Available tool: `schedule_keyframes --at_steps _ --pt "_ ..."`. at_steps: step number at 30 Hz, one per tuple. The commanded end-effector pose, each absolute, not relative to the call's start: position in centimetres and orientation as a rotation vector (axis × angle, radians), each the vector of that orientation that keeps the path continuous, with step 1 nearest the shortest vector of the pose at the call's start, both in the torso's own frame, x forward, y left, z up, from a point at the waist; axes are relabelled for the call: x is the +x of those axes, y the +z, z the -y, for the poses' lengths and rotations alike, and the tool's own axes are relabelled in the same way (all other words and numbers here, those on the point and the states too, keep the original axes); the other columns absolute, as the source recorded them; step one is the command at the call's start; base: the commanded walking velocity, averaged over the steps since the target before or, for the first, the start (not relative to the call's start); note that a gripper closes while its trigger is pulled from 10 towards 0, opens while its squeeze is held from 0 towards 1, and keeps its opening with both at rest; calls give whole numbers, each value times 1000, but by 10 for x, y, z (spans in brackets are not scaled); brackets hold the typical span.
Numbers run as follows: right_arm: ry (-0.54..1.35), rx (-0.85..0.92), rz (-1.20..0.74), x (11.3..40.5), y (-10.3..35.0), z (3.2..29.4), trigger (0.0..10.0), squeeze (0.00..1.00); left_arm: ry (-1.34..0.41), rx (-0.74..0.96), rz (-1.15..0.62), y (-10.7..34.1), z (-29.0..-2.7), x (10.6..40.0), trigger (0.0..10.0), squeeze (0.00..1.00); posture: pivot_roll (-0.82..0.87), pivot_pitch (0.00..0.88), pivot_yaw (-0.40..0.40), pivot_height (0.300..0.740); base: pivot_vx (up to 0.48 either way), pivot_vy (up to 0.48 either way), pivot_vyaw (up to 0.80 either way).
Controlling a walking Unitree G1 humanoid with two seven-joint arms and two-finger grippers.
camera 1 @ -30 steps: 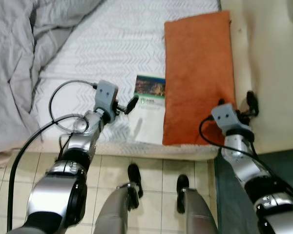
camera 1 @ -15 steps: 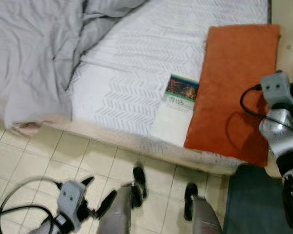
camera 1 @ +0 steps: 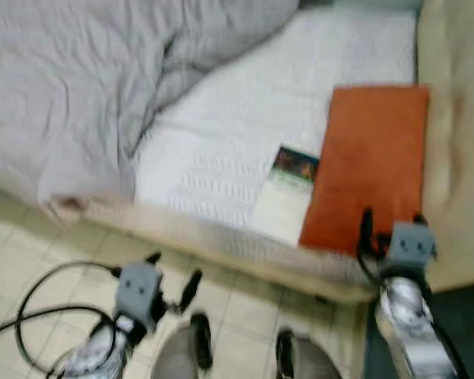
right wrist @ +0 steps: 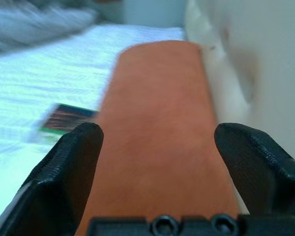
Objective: Clean up the room
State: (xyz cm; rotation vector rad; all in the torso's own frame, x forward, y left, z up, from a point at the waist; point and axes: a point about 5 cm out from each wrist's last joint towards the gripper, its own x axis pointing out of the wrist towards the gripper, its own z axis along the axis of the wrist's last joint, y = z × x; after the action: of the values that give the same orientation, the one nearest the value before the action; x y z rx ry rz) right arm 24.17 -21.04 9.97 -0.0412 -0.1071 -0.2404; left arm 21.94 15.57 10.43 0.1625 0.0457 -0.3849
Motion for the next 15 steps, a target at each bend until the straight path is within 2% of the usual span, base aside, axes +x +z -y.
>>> schedule_keyframes --at_steps 1,5,7,9,12,15 --pt "-173 77 79 229 95 205 10000 0 -372 169 -66 97 -153 222 10000 0 -68 71 -2 740 0 0 0" --pt "-136 113 47 220 90 205 10000 0 -375 142 -81 92 -151 223 10000 0 -71 50 -1 740 0 0 0" --pt "-91 118 -6 206 89 207 10000 0 -359 89 -129 80 -147 225 10000 0 -82 0 1 740 0 0 0" --pt "-85 106 -24 203 88 209 10000 0 -350 56 -148 74 -146 228 10000 0 -77 0 -2 740 0 0 0" --pt "-81 113 -32 204 88 210 10000 0 -341 36 -157 71 -146 233 10000 0 -73 0 2 740 0 0 0" --pt "-13 77 -33 219 82 200 10000 0 -324 -24 -201 58 -144 238 10000 0 -62 0 -5 740 0 0 0"
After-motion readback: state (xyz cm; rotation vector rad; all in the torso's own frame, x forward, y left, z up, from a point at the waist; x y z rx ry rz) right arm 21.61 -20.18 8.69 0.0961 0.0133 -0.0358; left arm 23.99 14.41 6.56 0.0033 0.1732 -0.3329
